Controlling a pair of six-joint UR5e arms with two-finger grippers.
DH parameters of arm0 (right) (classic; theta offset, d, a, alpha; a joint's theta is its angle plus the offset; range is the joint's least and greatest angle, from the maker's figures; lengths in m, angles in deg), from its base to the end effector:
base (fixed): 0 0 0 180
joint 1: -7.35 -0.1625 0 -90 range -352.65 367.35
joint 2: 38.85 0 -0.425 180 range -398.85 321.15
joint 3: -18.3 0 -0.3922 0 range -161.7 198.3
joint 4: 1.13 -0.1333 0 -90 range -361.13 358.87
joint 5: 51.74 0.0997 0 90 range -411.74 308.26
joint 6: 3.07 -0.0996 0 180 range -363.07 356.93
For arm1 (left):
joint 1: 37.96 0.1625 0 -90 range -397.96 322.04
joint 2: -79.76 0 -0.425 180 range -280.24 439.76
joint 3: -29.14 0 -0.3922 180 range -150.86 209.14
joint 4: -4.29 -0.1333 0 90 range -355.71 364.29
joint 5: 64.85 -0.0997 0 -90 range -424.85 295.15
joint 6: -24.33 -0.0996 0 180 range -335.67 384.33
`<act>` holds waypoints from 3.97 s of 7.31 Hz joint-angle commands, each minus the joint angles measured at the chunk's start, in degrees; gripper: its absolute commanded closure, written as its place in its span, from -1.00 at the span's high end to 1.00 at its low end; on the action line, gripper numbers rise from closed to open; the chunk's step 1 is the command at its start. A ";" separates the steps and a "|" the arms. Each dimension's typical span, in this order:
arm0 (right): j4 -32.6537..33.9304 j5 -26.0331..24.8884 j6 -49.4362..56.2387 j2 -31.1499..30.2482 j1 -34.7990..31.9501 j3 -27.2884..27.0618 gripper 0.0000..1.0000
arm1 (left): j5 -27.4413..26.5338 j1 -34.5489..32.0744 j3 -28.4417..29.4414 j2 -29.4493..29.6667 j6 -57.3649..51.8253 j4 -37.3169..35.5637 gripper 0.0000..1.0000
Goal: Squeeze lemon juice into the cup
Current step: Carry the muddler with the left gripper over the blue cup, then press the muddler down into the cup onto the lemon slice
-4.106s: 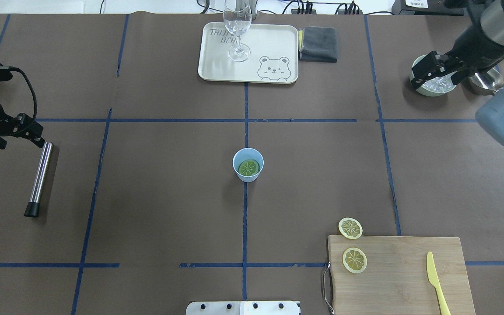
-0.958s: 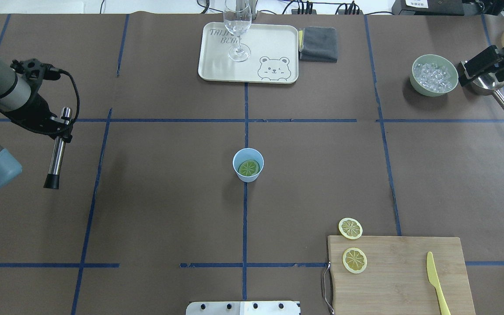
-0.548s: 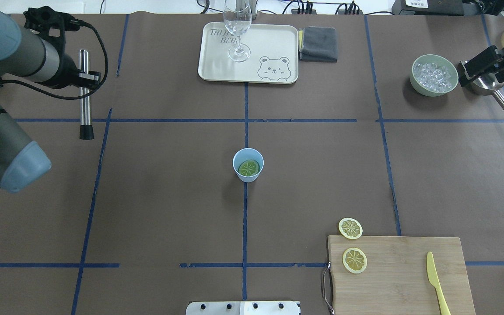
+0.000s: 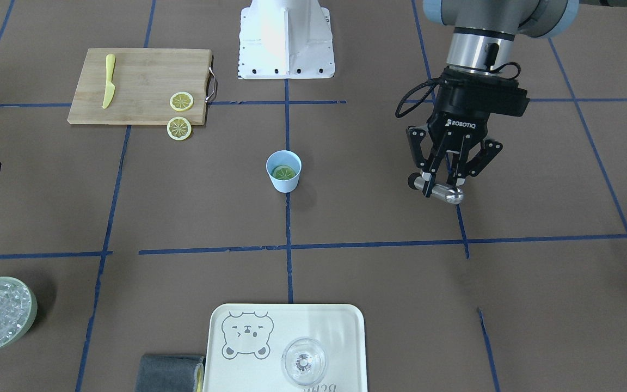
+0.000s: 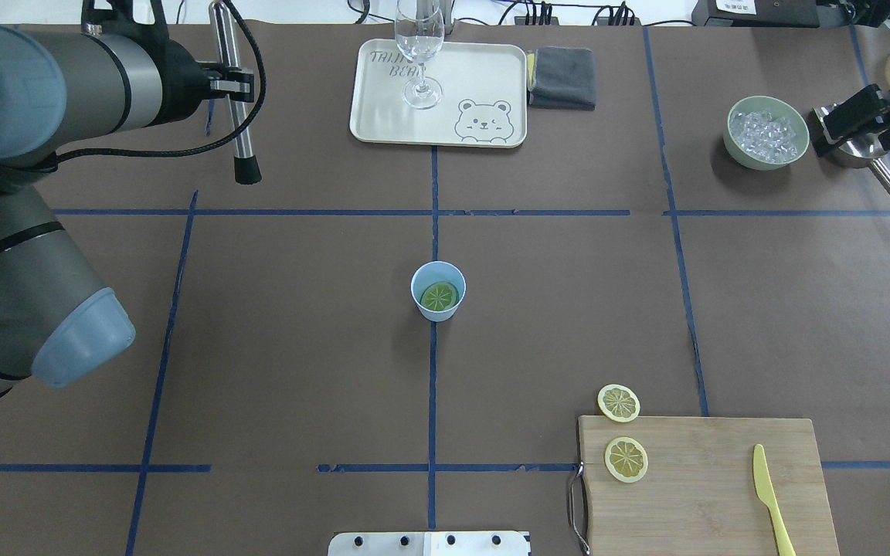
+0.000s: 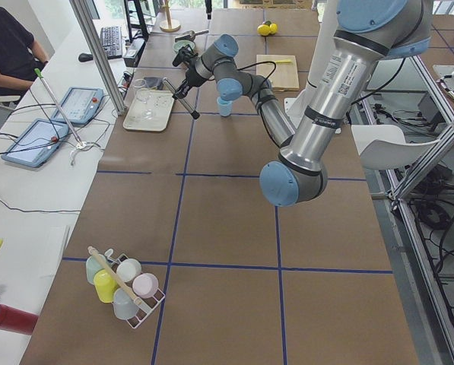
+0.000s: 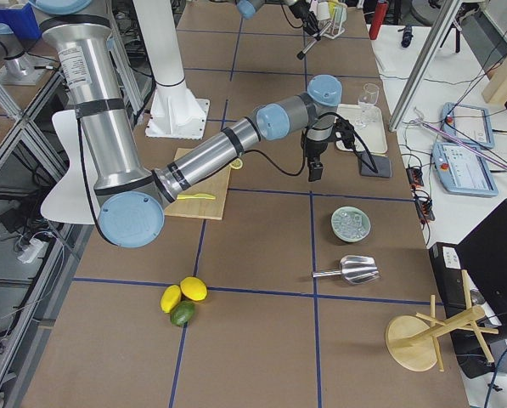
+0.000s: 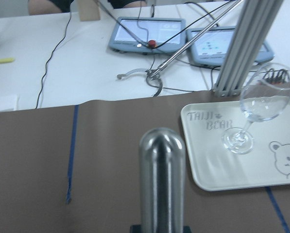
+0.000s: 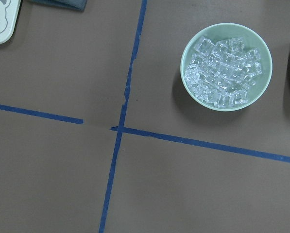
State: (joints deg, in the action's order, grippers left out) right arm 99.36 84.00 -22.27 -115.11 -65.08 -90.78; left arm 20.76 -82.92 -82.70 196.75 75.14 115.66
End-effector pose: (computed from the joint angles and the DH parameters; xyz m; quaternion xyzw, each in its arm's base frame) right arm -0.1067 -0.5423 0.3892 0.0490 -0.4181 -0.0624 0.9049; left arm 0.3096 -0.5083 0.1858 0.4083 0.4055 -0.0631 0.8154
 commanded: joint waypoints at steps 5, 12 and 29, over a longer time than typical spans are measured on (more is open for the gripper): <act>-0.38 -0.39 0.92 -5.74 -5.17 -0.26 1.00 | -34.51 20.76 3.88 3.16 0.43 21.97 -1.00; -0.47 -0.48 1.01 -7.86 -5.79 0.00 1.00 | -38.51 27.91 14.09 9.56 -10.47 27.85 -1.00; -0.47 -0.39 1.01 -7.77 -5.87 0.53 1.00 | -43.69 34.15 24.31 9.13 -10.21 36.82 -1.00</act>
State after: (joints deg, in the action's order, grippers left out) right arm 98.89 83.61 -21.27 -122.94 -70.89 -90.19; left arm -22.96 -48.82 -58.27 205.82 65.00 152.41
